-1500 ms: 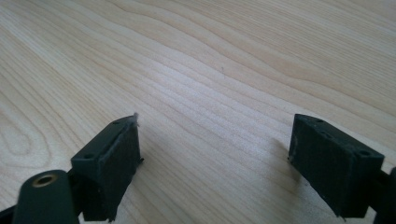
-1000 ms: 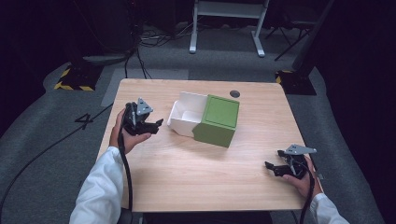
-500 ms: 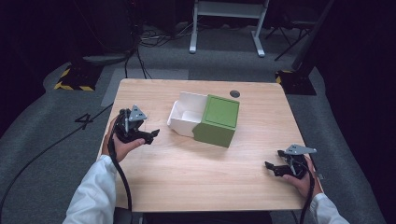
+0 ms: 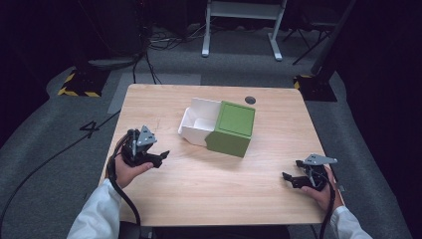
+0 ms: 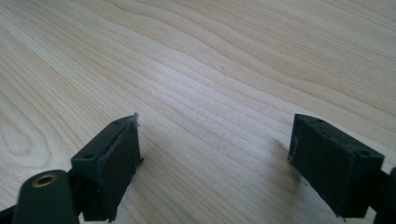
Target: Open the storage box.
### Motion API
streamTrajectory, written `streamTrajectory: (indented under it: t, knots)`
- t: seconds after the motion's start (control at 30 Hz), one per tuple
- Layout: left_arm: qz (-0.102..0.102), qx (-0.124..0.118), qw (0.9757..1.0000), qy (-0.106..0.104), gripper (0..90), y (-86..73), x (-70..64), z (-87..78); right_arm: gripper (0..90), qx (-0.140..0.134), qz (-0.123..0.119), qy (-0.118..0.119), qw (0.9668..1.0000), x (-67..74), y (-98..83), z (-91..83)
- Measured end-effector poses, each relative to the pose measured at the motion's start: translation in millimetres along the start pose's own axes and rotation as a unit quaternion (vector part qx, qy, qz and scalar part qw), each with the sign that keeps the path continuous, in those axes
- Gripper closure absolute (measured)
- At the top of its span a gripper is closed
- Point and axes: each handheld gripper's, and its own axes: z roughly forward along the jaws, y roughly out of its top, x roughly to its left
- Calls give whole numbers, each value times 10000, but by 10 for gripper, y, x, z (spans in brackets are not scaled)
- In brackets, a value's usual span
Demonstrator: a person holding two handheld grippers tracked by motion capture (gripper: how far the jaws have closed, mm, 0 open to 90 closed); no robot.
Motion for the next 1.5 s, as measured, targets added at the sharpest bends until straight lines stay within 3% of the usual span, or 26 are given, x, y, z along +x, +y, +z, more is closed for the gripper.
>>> streamTrajectory:
  t: [0.37,0.4,0.43,0.47,0.5,0.53,0.57,0.73,0.87,0.97,1.13,1.27,1.5]
  knots:
    - [-138,286,9989,-355,235,-398,-123,36,166,1,1,0,10000,0,0,0]
    - [-112,234,9995,-202,234,-439,-156,38,166,1,0,0,10000,0,0,0]
    - [264,282,9989,270,238,-509,-257,67,166,0,1,0,10000,0,0,0]
    - [591,395,9957,590,261,-552,-332,103,166,1,2,1,10000,0,0,0]
    - [779,578,9936,579,260,-587,-392,153,166,1,2,1,10000,0,0,0]
    - [660,745,9950,105,237,-627,-413,213,166,1,2,1,10000,0,0,0]
    - [539,676,9963,-27,205,-652,-421,235,166,1,2,0,10000,-1,0,0]
    - [346,577,9977,-44,213,-725,-421,253,166,1,3,1,10000,0,0,0]
    - [43,504,9986,-135,205,-820,-378,253,166,1,1,1,10000,-1,0,0]
    - [-49,596,9980,-212,203,-902,-363,260,166,2,3,1,10000,0,0,0]
    - [-348,357,9984,-269,200,-1031,-287,229,166,1,1,1,10000,-1,0,0]
    - [-765,218,9959,-435,197,-1126,-210,225,165,2,3,5,10000,-1,0,0]
    - [-819,242,9956,-386,178,-1127,-205,226,165,3,-3,19,10000,-3,1,1]
